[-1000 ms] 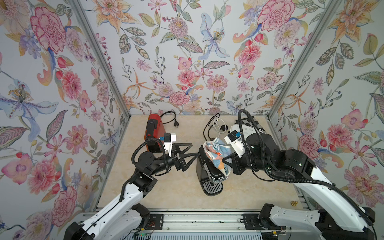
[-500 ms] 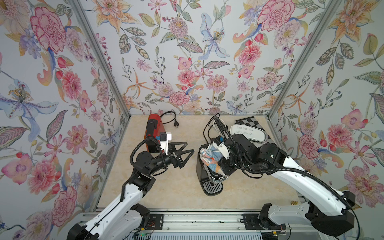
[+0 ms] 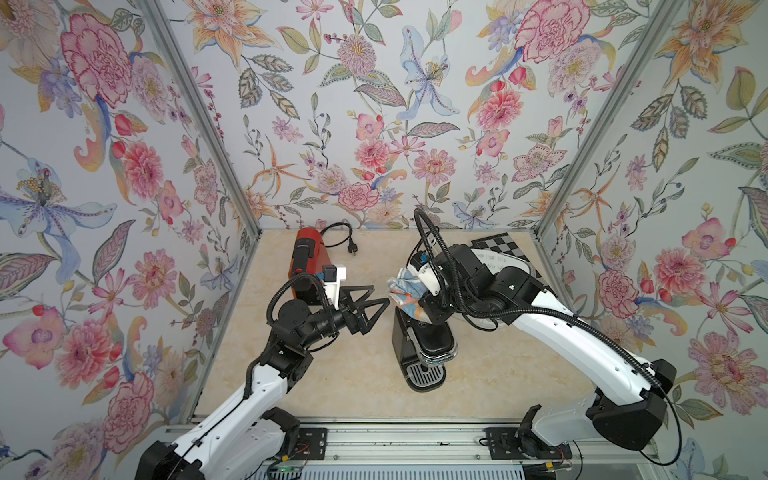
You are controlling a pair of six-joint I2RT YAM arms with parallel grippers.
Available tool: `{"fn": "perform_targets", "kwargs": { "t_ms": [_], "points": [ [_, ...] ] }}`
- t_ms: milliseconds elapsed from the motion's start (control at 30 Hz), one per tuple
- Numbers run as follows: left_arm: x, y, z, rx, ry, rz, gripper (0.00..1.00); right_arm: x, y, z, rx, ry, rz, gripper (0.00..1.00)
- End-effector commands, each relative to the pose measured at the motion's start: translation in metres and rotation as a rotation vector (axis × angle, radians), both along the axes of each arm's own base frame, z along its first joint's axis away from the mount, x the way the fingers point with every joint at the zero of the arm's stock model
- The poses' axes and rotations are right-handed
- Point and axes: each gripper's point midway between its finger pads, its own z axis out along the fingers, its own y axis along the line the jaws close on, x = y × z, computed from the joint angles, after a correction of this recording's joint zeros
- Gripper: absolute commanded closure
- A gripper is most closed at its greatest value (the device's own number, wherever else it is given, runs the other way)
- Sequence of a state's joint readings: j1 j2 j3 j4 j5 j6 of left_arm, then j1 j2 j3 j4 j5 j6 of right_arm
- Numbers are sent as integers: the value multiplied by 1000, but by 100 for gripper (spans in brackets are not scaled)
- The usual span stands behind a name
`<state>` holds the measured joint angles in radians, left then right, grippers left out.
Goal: Wipe the surface of a coffee machine
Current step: Wipe the dirt from the surface of the coffee machine.
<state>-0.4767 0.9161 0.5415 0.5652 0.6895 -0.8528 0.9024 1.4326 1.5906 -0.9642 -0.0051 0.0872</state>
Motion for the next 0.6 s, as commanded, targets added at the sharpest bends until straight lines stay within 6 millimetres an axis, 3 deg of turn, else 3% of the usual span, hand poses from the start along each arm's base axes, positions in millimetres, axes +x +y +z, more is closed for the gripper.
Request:
{"fn": "perform_targets", "kwargs": {
  "t_ms": [0, 167, 367, 567],
  "points": [
    [4, 5, 3, 4, -22, 31, 1, -29, -5, -19, -59, 93, 70, 100],
    [5, 4, 6, -5, -26, 26, 1, -55, -26, -24, -50, 134, 46, 100],
    [10, -2, 6, -4, -17, 9, 1, -72, -59, -37, -53, 163, -22, 100],
    [15, -13, 1, 10, 7, -26, 1, -49, -96, -50, -53, 168, -163, 100]
  ]
}}
